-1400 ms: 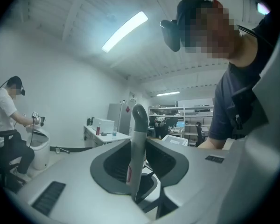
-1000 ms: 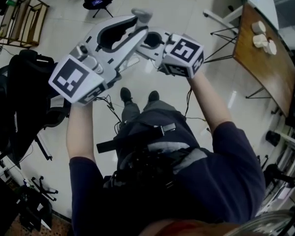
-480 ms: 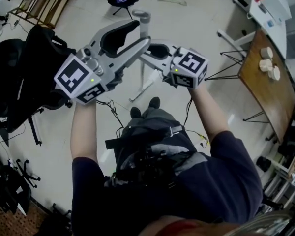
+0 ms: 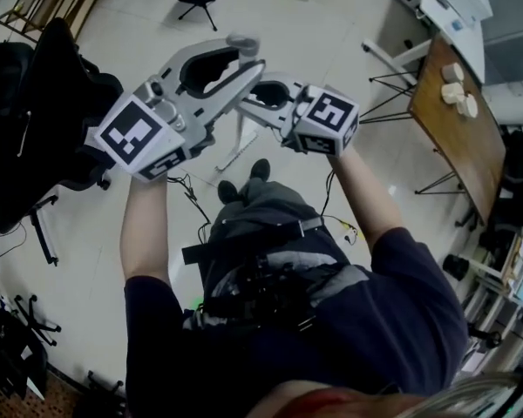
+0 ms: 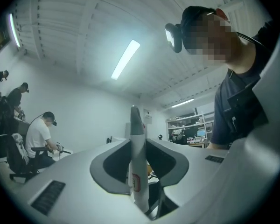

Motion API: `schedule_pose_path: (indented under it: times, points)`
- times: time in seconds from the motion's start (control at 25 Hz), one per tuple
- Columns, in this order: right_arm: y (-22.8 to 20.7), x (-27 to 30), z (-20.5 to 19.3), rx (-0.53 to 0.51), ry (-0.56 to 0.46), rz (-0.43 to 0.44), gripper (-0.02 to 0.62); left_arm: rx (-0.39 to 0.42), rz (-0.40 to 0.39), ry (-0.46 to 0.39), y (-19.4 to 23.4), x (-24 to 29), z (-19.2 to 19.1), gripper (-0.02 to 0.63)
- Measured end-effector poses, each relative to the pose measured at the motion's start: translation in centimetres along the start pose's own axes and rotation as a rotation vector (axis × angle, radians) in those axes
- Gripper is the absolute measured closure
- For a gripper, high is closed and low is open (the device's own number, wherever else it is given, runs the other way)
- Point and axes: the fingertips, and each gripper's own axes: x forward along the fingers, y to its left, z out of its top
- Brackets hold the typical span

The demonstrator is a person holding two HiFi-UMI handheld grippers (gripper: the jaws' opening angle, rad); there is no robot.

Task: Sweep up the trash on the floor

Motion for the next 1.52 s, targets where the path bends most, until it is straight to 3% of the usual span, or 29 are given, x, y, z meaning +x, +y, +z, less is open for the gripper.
schedule_pose_path:
  times: [0.24, 0.52, 0.6, 0.76, 0.88, 1.0, 1.08, 1.24, 1.52]
  points:
    - [1.7, 1.2, 2.1, -0.047, 0.008, 0.020, 0.485, -0.022, -0.011, -0.055, -1.1, -1.9, 2.3, 0.509]
    - [3.1, 1.7, 4.6, -0.108, 0.008, 0.025, 0.485, 0.036, -0.048, -0.062, -2.7, -2.7, 5.2, 0.509]
    - [3.5, 1.4, 5.2, -0.124, 0.003, 0.019, 0.485, 0.068, -0.033, -0.048, -3.0, -2.6, 5.8, 0.509]
    - [3.6, -0.6, 6.4, -0.171, -0.030, 0.023, 0.486, 0.232, 0.036, -0.041, -4.1, -1.0, 6.6, 0.507]
    - [3.8, -2.6, 6.6, -0.217, -0.083, 0.038, 0.489, 0.230, 0.024, -0.079, -4.9, 0.3, 6.5, 0.503]
    - [3.3, -3.5, 6.8, -0.197, -0.103, 0.045, 0.489, 0.233, 0.043, -0.061, -4.8, 1.0, 6.6, 0.489]
    - [2.8, -4.2, 7.0, -0.192, -0.114, 0.080, 0.489, 0.271, 0.076, -0.027, -4.8, 1.7, 6.6, 0.440]
    - [1.4, -7.1, 6.4, -0.203, -0.139, 0.174, 0.489, 0.340, 0.125, 0.071, -4.9, 5.7, 4.9, 0.431]
    - [-2.7, -12.6, 3.4, -0.163, -0.130, 0.384, 0.488, 0.195, 0.282, 0.081, -4.1, 13.3, 0.7, 0.495]
